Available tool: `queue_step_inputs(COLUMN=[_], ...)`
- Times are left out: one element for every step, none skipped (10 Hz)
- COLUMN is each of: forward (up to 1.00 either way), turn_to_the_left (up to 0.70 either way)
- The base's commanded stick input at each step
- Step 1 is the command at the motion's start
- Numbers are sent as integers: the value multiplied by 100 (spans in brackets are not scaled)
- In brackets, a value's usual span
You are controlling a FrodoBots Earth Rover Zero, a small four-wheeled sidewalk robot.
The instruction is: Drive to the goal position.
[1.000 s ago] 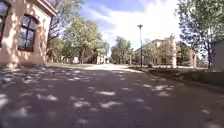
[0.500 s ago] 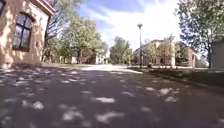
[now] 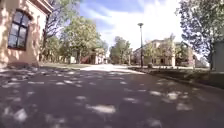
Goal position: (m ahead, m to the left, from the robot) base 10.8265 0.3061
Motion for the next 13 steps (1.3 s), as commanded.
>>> queue_step_inputs(forward=[70,70,70,70,70,70,70,70,70,70,70,70,70], turn_to_the_left=[6,6,6,6,6,6,6,6,6,6,6,6,6])
